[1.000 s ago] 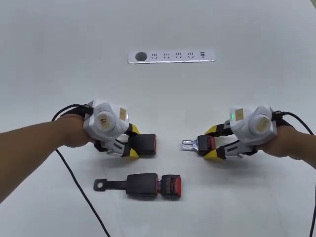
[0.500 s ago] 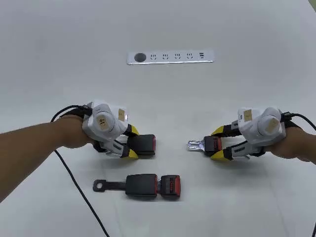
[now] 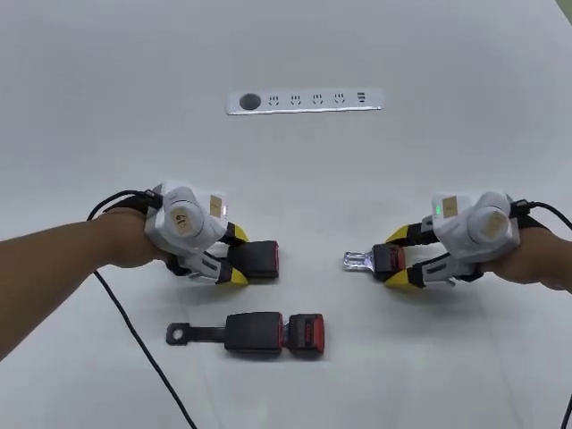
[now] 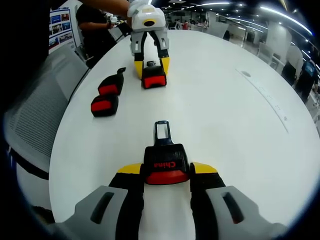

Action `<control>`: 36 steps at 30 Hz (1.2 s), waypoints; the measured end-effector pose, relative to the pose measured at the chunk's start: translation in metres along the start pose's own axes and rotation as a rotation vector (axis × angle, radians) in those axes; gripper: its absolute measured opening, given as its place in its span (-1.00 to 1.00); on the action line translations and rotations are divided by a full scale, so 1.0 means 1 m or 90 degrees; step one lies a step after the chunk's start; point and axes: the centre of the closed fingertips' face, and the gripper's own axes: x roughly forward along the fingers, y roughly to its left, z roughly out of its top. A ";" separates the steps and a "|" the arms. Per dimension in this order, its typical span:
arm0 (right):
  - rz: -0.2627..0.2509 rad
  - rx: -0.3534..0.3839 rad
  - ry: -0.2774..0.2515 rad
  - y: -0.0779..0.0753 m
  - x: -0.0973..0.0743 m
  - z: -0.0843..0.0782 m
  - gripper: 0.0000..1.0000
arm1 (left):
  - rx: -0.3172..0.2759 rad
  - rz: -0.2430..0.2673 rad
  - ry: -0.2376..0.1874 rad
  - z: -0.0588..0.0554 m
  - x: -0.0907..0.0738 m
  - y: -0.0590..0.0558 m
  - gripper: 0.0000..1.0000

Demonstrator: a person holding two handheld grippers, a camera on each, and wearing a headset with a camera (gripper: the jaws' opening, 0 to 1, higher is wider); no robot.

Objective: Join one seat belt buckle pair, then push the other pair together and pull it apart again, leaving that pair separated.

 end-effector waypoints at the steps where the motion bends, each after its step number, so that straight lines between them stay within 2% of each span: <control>1: -0.001 -0.001 0.003 0.000 0.000 0.000 -0.30 | 0.001 0.001 0.000 0.000 0.000 0.000 -0.31; 5: -0.011 -0.014 0.020 -0.002 0.001 -0.001 -0.29 | 0.022 0.007 0.010 0.003 0.000 -0.002 -0.30; 8: -0.036 0.012 0.018 -0.001 0.002 0.001 -0.27 | 0.011 0.024 0.016 0.003 -0.001 0.002 -0.24; 9: -0.043 0.015 0.008 -0.001 0.001 0.005 -0.23 | 0.001 0.029 0.019 0.002 -0.001 0.002 -0.17; 10: -0.065 0.030 -0.018 -0.005 -0.001 0.012 -0.20 | -0.018 0.031 0.023 0.001 -0.001 0.001 -0.05; 11: -0.084 0.045 -0.035 -0.009 -0.003 0.016 -0.16 | -0.017 0.037 0.012 0.005 -0.002 0.001 0.13; 12: -0.114 0.064 -0.064 -0.015 -0.005 0.021 -0.09 | -0.023 0.054 -0.010 0.011 -0.002 0.003 0.24; 14: -0.140 0.084 -0.080 -0.017 -0.007 0.022 0.04 | -0.053 0.071 -0.039 0.018 -0.003 0.001 0.34; 15: -0.154 0.097 -0.082 -0.017 -0.009 0.022 0.13 | -0.063 0.080 -0.039 0.017 -0.004 0.002 0.35; 16: -0.173 0.121 -0.090 -0.018 -0.009 0.021 0.19 | -0.106 0.092 -0.046 0.019 -0.005 0.000 0.40; 18: -0.207 0.160 -0.116 -0.021 -0.012 0.024 0.30 | -0.186 0.060 -0.078 0.025 -0.004 -0.011 0.60; 19: -0.224 0.173 -0.129 -0.024 -0.014 0.024 0.32 | -0.193 0.075 -0.072 0.022 -0.006 -0.008 0.73; 20: -0.248 0.191 -0.144 -0.024 -0.017 0.026 0.34 | -0.192 0.102 -0.082 0.021 -0.008 -0.001 0.78; 21: -0.262 0.205 -0.151 -0.024 -0.020 0.026 0.36 | -0.194 0.113 -0.095 0.023 -0.011 0.001 0.78; 24: -0.308 0.256 -0.164 -0.025 -0.027 0.025 0.46 | -0.248 0.147 -0.119 0.021 -0.021 0.008 0.78; 25: -0.315 0.263 -0.168 -0.025 -0.028 0.026 0.48 | -0.258 0.152 -0.123 0.021 -0.022 0.009 0.84; 27: -0.346 0.292 -0.183 -0.025 -0.032 0.028 0.54 | -0.280 0.183 -0.132 0.019 -0.029 0.014 0.95; 29: -0.366 0.306 -0.179 -0.021 -0.035 0.031 0.59 | -0.294 0.219 -0.131 0.010 -0.036 0.020 0.97; 33: -0.400 0.341 -0.207 -0.021 -0.043 0.039 0.66 | -0.327 0.240 -0.135 0.001 -0.043 0.018 1.00; 36: -0.416 0.357 -0.212 -0.024 -0.045 0.038 0.67 | -0.357 0.257 -0.140 -0.005 -0.049 0.014 1.00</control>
